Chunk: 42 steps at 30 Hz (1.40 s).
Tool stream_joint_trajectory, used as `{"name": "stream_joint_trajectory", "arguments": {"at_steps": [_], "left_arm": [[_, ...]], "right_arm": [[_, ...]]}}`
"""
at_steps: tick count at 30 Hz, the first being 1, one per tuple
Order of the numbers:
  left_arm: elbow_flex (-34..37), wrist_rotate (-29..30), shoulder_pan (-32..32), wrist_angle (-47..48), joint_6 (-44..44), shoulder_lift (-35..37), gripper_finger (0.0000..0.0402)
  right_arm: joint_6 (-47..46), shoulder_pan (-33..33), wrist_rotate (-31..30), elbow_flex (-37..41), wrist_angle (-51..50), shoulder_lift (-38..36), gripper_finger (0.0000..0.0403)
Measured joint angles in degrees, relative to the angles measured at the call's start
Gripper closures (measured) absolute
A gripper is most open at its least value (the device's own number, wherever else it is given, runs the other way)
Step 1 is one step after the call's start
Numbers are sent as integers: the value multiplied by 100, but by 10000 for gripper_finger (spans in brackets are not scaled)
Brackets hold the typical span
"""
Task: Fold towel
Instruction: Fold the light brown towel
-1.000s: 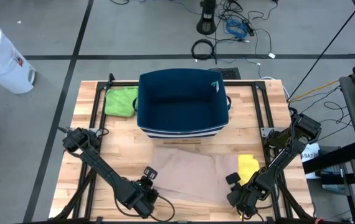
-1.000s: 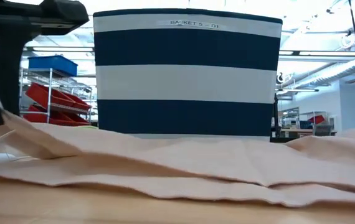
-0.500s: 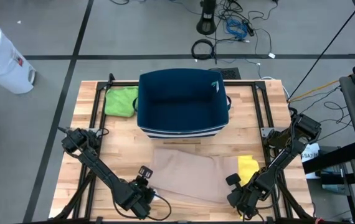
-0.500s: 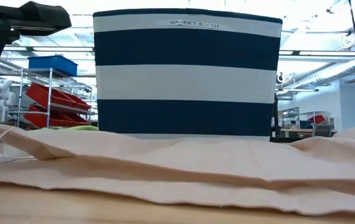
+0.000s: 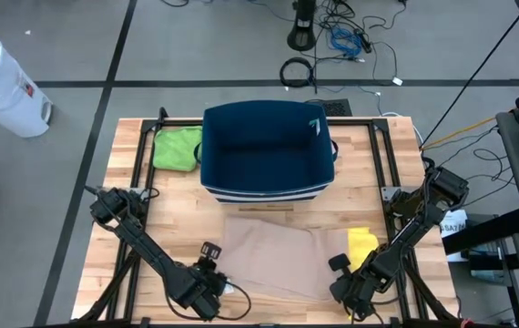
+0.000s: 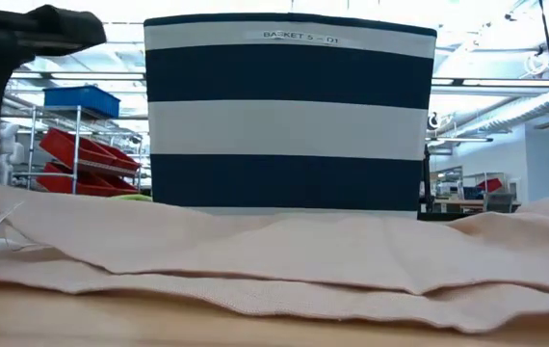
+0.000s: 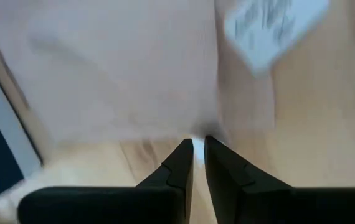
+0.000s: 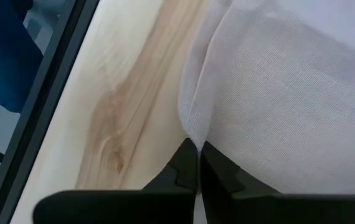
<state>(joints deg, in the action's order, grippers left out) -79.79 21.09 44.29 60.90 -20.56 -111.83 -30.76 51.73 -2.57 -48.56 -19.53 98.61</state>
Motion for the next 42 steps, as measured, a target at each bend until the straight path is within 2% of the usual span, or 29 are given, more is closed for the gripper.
{"name": "stream_joint_trajectory", "arguments": {"at_steps": [8,17,19,23,27,35,42], "left_arm": [[0,779,-148,-903,374,0,355],[-2,844,-611,-2901,1292,-1,355],[-5,691,-683,-3317,1496,-84,355],[-6,-51,-817,-3769,1950,-484,354],[0,-68,-871,-3752,1967,-735,337],[0,-119,-989,-3969,1648,-765,277],[0,-945,-1149,-3974,1348,-765,266]], "right_arm": [[35,-68,15,0,-4,0,403],[-21,-68,8,0,-15,0,403],[-35,-68,1,0,-12,0,403],[-42,-68,-4,-11,-13,0,403],[-63,-68,-5,-9,18,0,403],[-45,-72,-50,-9,59,2,403],[-20,-72,-45,-11,63,0,403]]}}
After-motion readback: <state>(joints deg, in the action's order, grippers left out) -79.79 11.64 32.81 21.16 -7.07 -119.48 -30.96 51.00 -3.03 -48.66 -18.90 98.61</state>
